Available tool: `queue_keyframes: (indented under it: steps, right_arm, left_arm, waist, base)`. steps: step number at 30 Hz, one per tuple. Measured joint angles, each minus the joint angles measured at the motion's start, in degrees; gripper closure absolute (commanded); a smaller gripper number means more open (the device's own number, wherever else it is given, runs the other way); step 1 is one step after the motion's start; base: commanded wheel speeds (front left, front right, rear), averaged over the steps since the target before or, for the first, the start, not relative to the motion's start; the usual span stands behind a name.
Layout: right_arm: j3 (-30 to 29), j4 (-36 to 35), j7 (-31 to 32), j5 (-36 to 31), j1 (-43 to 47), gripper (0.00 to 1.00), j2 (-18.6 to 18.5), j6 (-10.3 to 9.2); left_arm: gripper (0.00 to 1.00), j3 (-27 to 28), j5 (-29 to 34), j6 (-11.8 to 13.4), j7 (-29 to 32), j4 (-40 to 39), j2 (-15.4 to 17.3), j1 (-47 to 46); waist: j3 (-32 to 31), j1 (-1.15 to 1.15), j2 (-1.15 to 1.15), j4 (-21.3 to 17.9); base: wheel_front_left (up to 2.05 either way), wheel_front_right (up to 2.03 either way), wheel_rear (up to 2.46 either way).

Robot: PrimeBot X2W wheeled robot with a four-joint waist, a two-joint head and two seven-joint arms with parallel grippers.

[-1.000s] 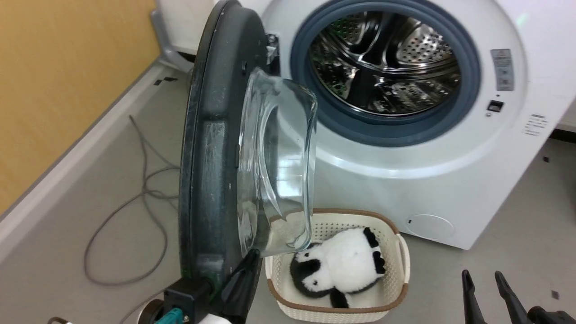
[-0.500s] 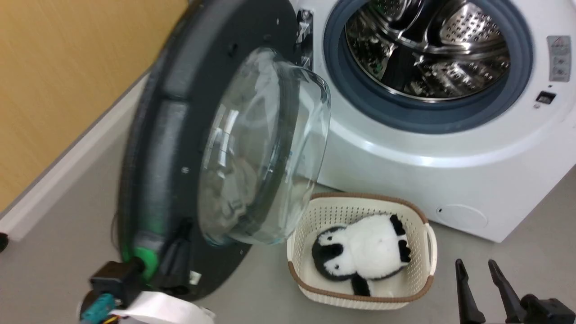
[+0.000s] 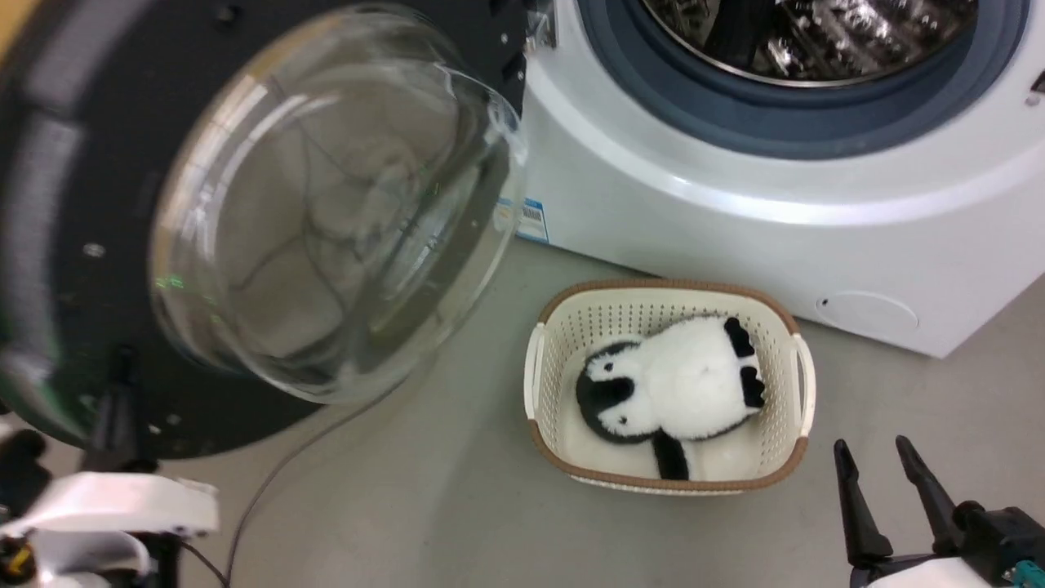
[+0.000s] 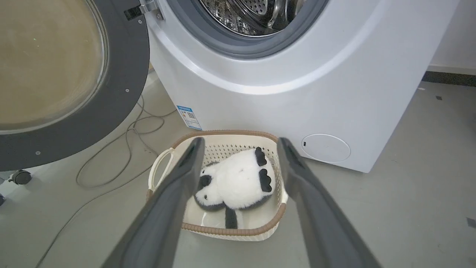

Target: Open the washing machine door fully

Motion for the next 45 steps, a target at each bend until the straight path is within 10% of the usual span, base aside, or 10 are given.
queue_keyframes:
  steps: [23, 45]
  right_arm:
    - [0.59, -1.14, 0.90, -0.15, -2.81, 0.00, -2.34, 0.00]
    - [-1.70, -1.42, 0.69, 0.45, -3.19, 0.00, -2.23, 0.00]
  left_arm:
    - [1.00, 8.31, -3.41, -3.26, -2.50, 23.26, 13.35, -16.53]
    - [1.00, 3.30, 0.51, -7.76, -8.42, 27.41, 12.05, -20.48]
  waist:
    - [8.02, 0.00, 0.00, -3.01]
    - [2.07, 0.00, 0.00, -3.11]
  base:
    - [0.00, 0.00, 0.00]
    - [0.00, 0.00, 0.00]
